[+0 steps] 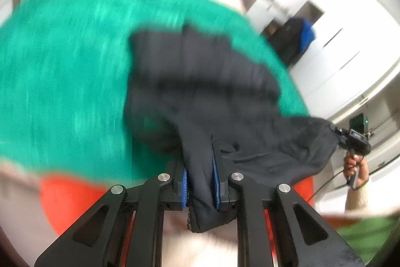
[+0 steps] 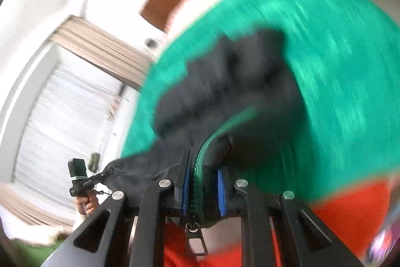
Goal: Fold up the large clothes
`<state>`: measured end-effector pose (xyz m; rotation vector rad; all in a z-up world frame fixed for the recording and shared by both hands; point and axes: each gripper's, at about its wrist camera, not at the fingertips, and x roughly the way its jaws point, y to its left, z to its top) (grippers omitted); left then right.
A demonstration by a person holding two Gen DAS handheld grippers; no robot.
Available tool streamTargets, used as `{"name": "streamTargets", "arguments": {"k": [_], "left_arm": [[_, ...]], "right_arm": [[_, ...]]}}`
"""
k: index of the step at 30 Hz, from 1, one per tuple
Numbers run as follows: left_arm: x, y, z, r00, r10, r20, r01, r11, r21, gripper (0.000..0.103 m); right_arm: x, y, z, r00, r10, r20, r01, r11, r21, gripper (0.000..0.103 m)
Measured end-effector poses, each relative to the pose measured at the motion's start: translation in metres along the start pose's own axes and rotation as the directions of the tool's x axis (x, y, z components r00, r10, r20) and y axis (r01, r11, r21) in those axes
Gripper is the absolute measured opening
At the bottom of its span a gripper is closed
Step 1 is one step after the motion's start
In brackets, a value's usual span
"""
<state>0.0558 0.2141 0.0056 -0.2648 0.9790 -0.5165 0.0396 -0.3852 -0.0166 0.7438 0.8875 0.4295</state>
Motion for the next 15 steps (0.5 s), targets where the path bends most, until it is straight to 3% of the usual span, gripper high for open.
{"name": "streamTargets", "arguments": {"k": [2, 4, 5, 6, 7, 8, 9, 11, 15], "left_arm": [[0.003, -0.007, 0.06, 0.996, 0.013, 0.092, -0.016, 0.999, 0.037, 0.016], [0.02, -0.009, 0.126, 0.981, 0.054, 0.185, -0.063, 0.997, 0.042, 0.025], [0.034, -0.007, 0.152, 0.973, 0.081, 0.216, -0.09, 0.996, 0.03, 0.039], [0.047, -0.005, 0.182, 0.955, 0.147, 0.258, -0.154, 0.988, 0.006, 0.079], [0.055, 0.001, 0.2, 0.934, 0.213, 0.288, -0.217, 0.976, -0.017, 0.097], [0.065, 0.004, 0.219, 0.899, 0.283, 0.334, -0.281, 0.958, -0.055, 0.101], [0.071, 0.007, 0.231, 0.876, 0.32, 0.361, -0.316, 0.946, -0.072, 0.102], [0.095, 0.014, 0.246, 0.866, 0.361, 0.346, -0.353, 0.931, -0.089, 0.102], [0.149, 0.006, 0.227, 0.902, 0.311, 0.299, -0.319, 0.947, -0.025, 0.102]], "right_arm": [[0.017, 0.014, 0.062, 0.997, 0.026, 0.07, -0.022, 0.998, -0.058, 0.018], [0.034, 0.02, 0.109, 0.991, 0.011, 0.134, 0.002, 0.996, -0.094, 0.018], [0.047, 0.021, 0.134, 0.985, 0.002, 0.173, 0.016, 0.994, -0.105, 0.024], [0.065, 0.02, 0.159, 0.981, -0.016, 0.193, 0.039, 0.992, -0.116, 0.028], [0.084, 0.017, 0.182, 0.977, -0.049, 0.208, 0.073, 0.991, -0.112, 0.048], [0.098, 0.011, 0.198, 0.97, -0.085, 0.229, 0.107, 0.991, -0.081, 0.084], [0.106, 0.008, 0.206, 0.958, -0.13, 0.254, 0.151, 0.987, -0.063, 0.101], [0.122, 0.009, 0.212, 0.924, -0.218, 0.315, 0.25, 0.966, -0.063, 0.102], [0.163, 0.029, 0.197, 0.911, -0.257, 0.324, 0.332, 0.922, -0.201, 0.102]]}}
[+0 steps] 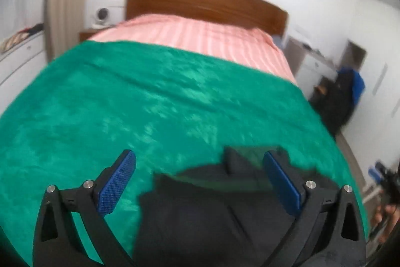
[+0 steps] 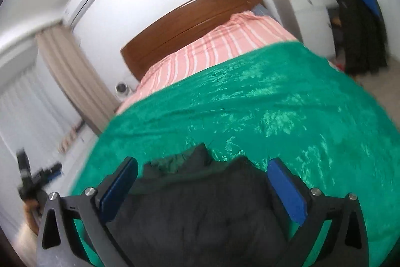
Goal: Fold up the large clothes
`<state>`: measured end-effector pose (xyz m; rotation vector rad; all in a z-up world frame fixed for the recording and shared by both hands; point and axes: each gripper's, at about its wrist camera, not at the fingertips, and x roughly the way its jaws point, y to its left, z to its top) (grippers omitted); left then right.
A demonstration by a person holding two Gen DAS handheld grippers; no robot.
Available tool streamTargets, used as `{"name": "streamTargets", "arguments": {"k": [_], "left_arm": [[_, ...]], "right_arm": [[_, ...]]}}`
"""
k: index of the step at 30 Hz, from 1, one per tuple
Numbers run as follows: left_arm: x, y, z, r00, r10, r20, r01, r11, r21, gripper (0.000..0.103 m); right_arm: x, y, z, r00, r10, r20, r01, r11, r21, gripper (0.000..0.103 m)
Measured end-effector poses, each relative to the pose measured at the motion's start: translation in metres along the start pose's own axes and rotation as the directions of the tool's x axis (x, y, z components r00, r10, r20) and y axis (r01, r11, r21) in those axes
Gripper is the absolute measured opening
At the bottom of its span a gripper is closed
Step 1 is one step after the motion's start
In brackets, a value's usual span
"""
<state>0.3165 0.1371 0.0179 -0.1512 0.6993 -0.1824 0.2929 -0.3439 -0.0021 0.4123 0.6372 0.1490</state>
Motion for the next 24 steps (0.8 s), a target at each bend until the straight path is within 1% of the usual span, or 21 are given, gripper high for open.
{"name": "streamTargets", "arguments": {"k": [2, 3, 5, 6, 8, 9, 10, 11, 12, 13, 14, 15, 17, 19, 22, 24], "left_arm": [[0.026, -0.019, -0.017, 1.0, 0.015, -0.026, -0.013, 0.997, 0.071, 0.102], [0.034, -0.03, -0.025, 0.999, 0.027, -0.041, -0.023, 0.995, 0.099, 0.102], [0.061, -0.052, -0.04, 0.996, 0.048, -0.071, -0.038, 0.989, 0.144, 0.102], [0.072, -0.058, -0.046, 0.996, 0.057, -0.07, -0.045, 0.986, 0.161, 0.102], [0.092, -0.068, -0.057, 0.995, 0.085, -0.056, -0.072, 0.977, 0.199, 0.102], [0.103, -0.069, -0.063, 0.994, 0.095, -0.06, -0.08, 0.973, 0.214, 0.102], [0.118, -0.072, -0.069, 0.991, 0.106, -0.076, -0.086, 0.969, 0.232, 0.102], [0.135, -0.073, -0.077, 0.988, 0.116, -0.1, -0.088, 0.966, 0.245, 0.103], [0.147, -0.069, -0.085, 0.989, 0.082, -0.12, -0.052, 0.972, 0.229, 0.103], [0.15, -0.064, -0.089, 0.994, 0.02, -0.105, 0.0, 0.984, 0.179, 0.103], [0.152, -0.06, -0.091, 0.997, -0.017, -0.078, 0.028, 0.989, 0.148, 0.103], [0.156, -0.059, -0.095, 0.998, -0.034, -0.056, 0.042, 0.989, 0.142, 0.103], [0.163, -0.061, -0.1, 0.998, -0.036, -0.044, 0.043, 0.986, 0.16, 0.103], [0.165, -0.061, -0.102, 0.998, -0.045, -0.038, 0.05, 0.985, 0.163, 0.103], [0.172, -0.054, -0.104, 0.995, -0.082, -0.051, 0.088, 0.987, 0.131, 0.103], [0.177, -0.052, -0.107, 0.994, -0.095, -0.054, 0.101, 0.988, 0.12, 0.103]], "right_arm": [[0.022, 0.024, -0.014, 0.999, -0.029, -0.019, 0.026, 0.993, -0.115, 0.102], [0.03, 0.025, -0.017, 0.999, -0.037, -0.028, 0.032, 0.989, -0.147, 0.102], [0.06, 0.044, -0.028, 0.998, -0.047, -0.047, 0.036, 0.976, -0.213, 0.102], [0.067, 0.048, -0.034, 0.998, -0.047, -0.051, 0.033, 0.971, -0.237, 0.102], [0.095, 0.055, -0.044, 0.996, -0.063, -0.056, 0.044, 0.955, -0.294, 0.102], [0.113, 0.051, -0.054, 0.991, -0.112, -0.069, 0.083, 0.941, -0.329, 0.102], [0.13, 0.036, -0.063, 0.982, -0.166, -0.088, 0.127, 0.931, -0.342, 0.102], [0.152, 0.016, -0.078, 0.967, -0.213, -0.142, 0.158, 0.933, -0.324, 0.102], [0.154, 0.003, -0.084, 0.969, -0.185, -0.164, 0.133, 0.949, -0.285, 0.102], [0.153, -0.014, -0.091, 0.981, -0.133, -0.145, 0.099, 0.971, -0.219, 0.102], [0.149, -0.025, -0.095, 0.987, -0.109, -0.122, 0.085, 0.978, -0.188, 0.102], [0.148, -0.03, -0.097, 0.989, -0.093, -0.113, 0.073, 0.983, -0.171, 0.102], [0.147, -0.04, -0.102, 0.993, -0.062, -0.1, 0.048, 0.99, -0.134, 0.102], [0.152, -0.045, -0.106, 0.994, -0.049, -0.099, 0.037, 0.992, -0.121, 0.102], [0.156, -0.048, -0.108, 0.995, -0.037, -0.094, 0.027, 0.994, -0.108, 0.102], [0.159, -0.048, -0.11, 0.995, -0.034, -0.094, 0.024, 0.994, -0.104, 0.102]]}}
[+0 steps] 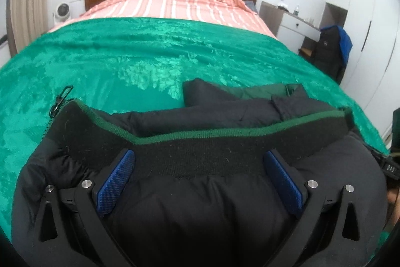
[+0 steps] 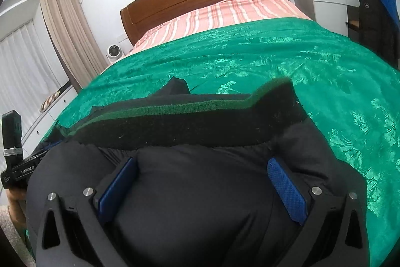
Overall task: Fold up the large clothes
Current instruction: 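Fold the jacket's hem up toward the collar with both grippers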
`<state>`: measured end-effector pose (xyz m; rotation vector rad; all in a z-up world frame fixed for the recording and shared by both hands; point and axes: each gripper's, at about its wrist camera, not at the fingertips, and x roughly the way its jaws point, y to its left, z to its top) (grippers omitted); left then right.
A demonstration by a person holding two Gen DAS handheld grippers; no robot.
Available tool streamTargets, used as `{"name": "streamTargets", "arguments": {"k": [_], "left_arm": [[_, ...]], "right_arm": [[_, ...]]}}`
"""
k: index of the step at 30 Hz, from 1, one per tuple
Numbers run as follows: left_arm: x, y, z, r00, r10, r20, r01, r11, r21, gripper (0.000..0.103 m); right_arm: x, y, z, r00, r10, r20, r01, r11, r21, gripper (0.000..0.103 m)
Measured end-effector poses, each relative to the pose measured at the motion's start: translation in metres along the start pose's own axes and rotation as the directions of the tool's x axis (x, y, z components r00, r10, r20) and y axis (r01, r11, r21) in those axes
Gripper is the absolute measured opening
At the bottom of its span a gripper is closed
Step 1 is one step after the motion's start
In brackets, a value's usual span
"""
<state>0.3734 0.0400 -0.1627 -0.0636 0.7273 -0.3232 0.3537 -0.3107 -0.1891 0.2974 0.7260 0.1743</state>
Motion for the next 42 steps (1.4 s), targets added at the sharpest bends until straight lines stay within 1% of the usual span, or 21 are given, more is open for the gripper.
{"name": "streamTargets", "arguments": {"k": [7, 23, 25, 27, 28, 30, 31, 32, 34, 35, 36, 37, 38, 39, 40, 42], "left_arm": [[0.008, 0.001, -0.002, 1.0, -0.01, -0.005, 0.01, 1.0, -0.01, 0.103], [0.007, 0.0, -0.004, 1.0, -0.014, -0.008, 0.014, 1.0, -0.018, 0.103], [0.005, -0.001, -0.003, 1.0, -0.01, -0.025, 0.01, 1.0, -0.018, 0.102], [-0.005, -0.003, 0.004, 0.996, -0.005, -0.086, 0.005, 1.0, -0.01, 0.102], [-0.016, -0.003, 0.008, 0.995, -0.017, -0.099, 0.015, 1.0, -0.022, 0.102], [-0.044, -0.008, 0.015, 0.992, -0.11, -0.061, 0.106, 0.993, -0.059, 0.102], [-0.055, -0.017, 0.019, 0.988, -0.151, -0.041, 0.149, 0.987, -0.058, 0.102], [-0.06, -0.029, 0.022, 0.984, -0.176, -0.042, 0.174, 0.984, -0.04, 0.102], [-0.054, -0.054, 0.024, 0.977, -0.197, -0.079, 0.198, 0.98, 0.007, 0.102], [-0.044, -0.065, 0.022, 0.978, -0.178, -0.105, 0.182, 0.983, 0.034, 0.102], [-0.024, -0.077, 0.016, 0.981, -0.115, -0.156, 0.128, 0.989, 0.07, 0.103], [-0.001, -0.082, 0.006, 0.975, -0.057, -0.214, 0.078, 0.993, 0.092, 0.103], [0.01, -0.084, -0.002, 0.976, -0.036, -0.216, 0.061, 0.992, 0.107, 0.103], [0.015, -0.087, -0.009, 0.984, -0.021, -0.178, 0.046, 0.989, 0.137, 0.103], [0.02, -0.09, -0.013, 0.985, -0.004, -0.173, 0.033, 0.986, 0.161, 0.103], [0.029, -0.09, -0.015, 0.982, 0.001, -0.189, 0.031, 0.986, 0.165, 0.102]], "right_arm": [[0.005, -0.001, 0.001, 1.0, 0.005, -0.011, -0.005, 1.0, 0.009, 0.102], [0.009, -0.001, 0.001, 1.0, 0.002, -0.025, -0.002, 1.0, 0.014, 0.102], [0.009, -0.002, 0.001, 1.0, 0.001, -0.025, 0.0, 1.0, 0.013, 0.102], [0.009, -0.002, 0.001, 1.0, 0.001, -0.025, 0.0, 1.0, 0.014, 0.102], [0.009, -0.003, 0.002, 1.0, 0.002, -0.025, -0.001, 1.0, 0.016, 0.102], [0.009, -0.004, 0.001, 1.0, 0.007, -0.021, -0.006, 1.0, 0.02, 0.102], [0.009, -0.004, 0.001, 1.0, 0.009, -0.02, -0.009, 1.0, 0.022, 0.102], [0.009, -0.005, 0.001, 1.0, 0.01, -0.02, -0.01, 1.0, 0.022, 0.102], [0.008, -0.005, 0.002, 1.0, 0.009, -0.02, -0.009, 1.0, 0.023, 0.102], [0.008, -0.005, 0.002, 1.0, 0.009, -0.02, -0.008, 1.0, 0.023, 0.102], [0.008, -0.005, 0.002, 1.0, 0.009, -0.02, -0.009, 1.0, 0.023, 0.102], [0.008, -0.005, 0.002, 1.0, 0.01, -0.02, -0.009, 1.0, 0.024, 0.102], [0.007, -0.005, 0.002, 1.0, 0.013, -0.018, -0.012, 1.0, 0.027, 0.102], [0.007, -0.006, 0.003, 1.0, 0.014, -0.018, -0.013, 0.999, 0.032, 0.102], [0.007, -0.007, 0.003, 1.0, 0.016, -0.018, -0.015, 0.999, 0.036, 0.102], [0.008, -0.006, 0.003, 1.0, 0.01, -0.022, -0.01, 0.999, 0.034, 0.102]]}}
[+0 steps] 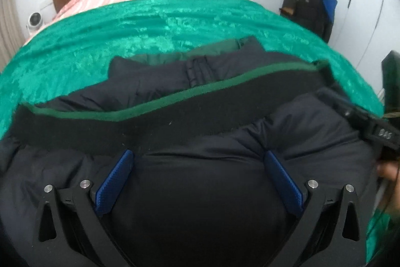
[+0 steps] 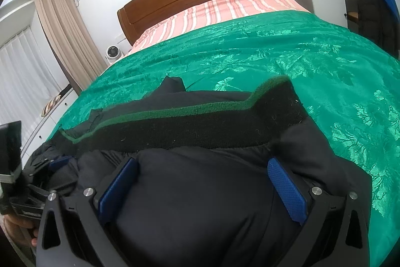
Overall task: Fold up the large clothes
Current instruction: 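Fold the jacket's hem up toward the collar with both grippers, then release the folded jacket and hold both grippers open above it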
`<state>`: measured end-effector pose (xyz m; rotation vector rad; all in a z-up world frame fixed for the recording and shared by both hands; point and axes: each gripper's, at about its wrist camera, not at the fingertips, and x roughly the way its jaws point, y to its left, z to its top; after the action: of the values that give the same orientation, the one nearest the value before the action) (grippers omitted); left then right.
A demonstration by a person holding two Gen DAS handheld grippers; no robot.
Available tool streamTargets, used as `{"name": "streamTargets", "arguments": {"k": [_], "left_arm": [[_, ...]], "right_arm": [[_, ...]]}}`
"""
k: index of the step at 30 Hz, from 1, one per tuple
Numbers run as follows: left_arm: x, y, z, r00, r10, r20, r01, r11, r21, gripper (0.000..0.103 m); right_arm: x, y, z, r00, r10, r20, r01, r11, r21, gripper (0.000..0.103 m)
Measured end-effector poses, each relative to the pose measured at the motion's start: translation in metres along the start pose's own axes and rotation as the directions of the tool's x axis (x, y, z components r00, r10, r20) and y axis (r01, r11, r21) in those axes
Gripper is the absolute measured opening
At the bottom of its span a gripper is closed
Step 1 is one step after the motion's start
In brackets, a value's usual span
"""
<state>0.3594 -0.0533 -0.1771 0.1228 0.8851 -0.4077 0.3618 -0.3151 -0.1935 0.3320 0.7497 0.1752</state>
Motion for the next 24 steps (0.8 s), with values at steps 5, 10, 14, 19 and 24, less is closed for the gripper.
{"name": "streamTargets", "arguments": {"k": [5, 10, 14, 19, 24], "left_arm": [[-0.01, -0.008, 0.003, 0.997, 0.065, -0.031, -0.063, 0.997, 0.039, 0.102], [-0.053, -0.028, -0.018, 0.995, 0.102, -0.022, -0.098, 0.988, 0.115, 0.101], [-0.031, -0.02, -0.032, 0.994, 0.106, -0.037, -0.103, 0.992, 0.069, 0.102], [-0.04, -0.026, -0.032, 0.99, 0.14, -0.033, -0.136, 0.987, 0.087, 0.101], [-0.079, -0.045, -0.059, 0.988, 0.154, 0.001, -0.152, 0.98, 0.13, 0.098]], "right_arm": [[-0.004, 0.012, 0.005, 0.997, -0.062, -0.049, 0.06, 0.997, -0.042, 0.102], [-0.09, 0.026, -0.012, 0.999, -0.006, 0.045, 0.007, 1.0, -0.016, 0.102], [-0.17, 0.05, -0.067, 0.994, 0.073, 0.082, -0.069, 0.996, -0.051, 0.102], [-0.236, 0.066, -0.134, 0.991, 0.072, 0.116, -0.066, 0.996, -0.061, 0.102], [-0.268, 0.066, -0.185, 0.989, 0.01, 0.147, 0.003, 0.996, -0.085, 0.102]]}}
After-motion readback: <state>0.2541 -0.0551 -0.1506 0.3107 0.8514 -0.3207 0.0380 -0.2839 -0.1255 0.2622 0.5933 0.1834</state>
